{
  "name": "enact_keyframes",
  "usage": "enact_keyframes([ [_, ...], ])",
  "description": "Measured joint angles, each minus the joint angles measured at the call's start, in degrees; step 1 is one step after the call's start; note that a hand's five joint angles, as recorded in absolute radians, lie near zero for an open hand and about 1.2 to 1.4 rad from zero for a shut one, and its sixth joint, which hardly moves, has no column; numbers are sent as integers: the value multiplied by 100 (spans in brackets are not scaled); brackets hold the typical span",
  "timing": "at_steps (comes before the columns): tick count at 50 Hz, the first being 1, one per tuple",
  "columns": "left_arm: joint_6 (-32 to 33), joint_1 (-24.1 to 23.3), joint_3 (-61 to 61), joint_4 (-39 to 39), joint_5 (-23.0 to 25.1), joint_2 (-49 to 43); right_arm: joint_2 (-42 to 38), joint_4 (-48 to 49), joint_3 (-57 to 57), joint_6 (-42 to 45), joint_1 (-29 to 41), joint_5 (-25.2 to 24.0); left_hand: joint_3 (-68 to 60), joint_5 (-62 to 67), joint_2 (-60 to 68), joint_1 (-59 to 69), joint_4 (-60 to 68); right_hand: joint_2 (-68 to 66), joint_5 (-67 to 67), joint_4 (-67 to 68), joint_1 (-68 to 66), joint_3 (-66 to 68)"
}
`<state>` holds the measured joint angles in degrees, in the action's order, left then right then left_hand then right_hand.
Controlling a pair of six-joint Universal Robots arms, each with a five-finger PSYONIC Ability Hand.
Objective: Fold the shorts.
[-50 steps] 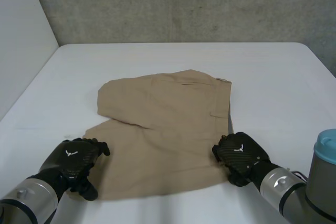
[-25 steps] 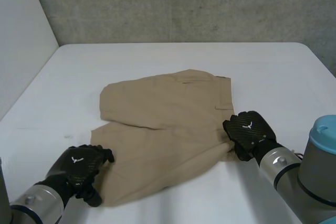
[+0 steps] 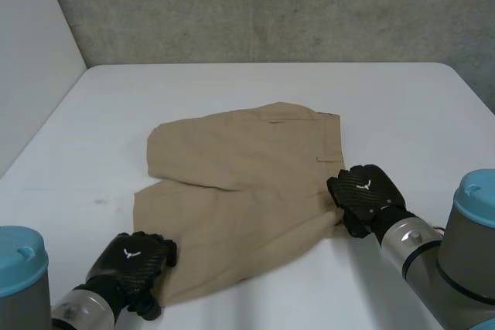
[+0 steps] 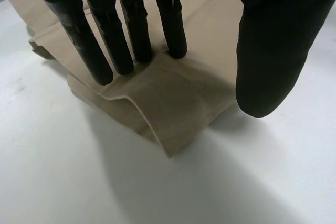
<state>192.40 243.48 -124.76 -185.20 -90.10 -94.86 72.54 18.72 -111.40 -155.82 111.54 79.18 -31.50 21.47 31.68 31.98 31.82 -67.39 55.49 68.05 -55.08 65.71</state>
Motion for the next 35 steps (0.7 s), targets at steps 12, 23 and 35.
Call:
enact_keyframes([
  [12, 13, 23, 6, -372, -43, -261, 7, -13, -22, -9, 8, 1, -1, 0, 2, 3, 5, 0, 0, 0, 0, 0],
  [23, 234, 62, -2, -877, -64, -459, 20, -22, -20, -9, -20, 5, -607, 593, 628, 629, 593, 0, 0, 1, 0, 0],
  [35, 831, 156, 134, -1086, -262, 70, 298, -843, 100, 112, -2, -5, -3637, 3462, 3665, 3224, 3632, 0, 0, 1, 0, 0],
])
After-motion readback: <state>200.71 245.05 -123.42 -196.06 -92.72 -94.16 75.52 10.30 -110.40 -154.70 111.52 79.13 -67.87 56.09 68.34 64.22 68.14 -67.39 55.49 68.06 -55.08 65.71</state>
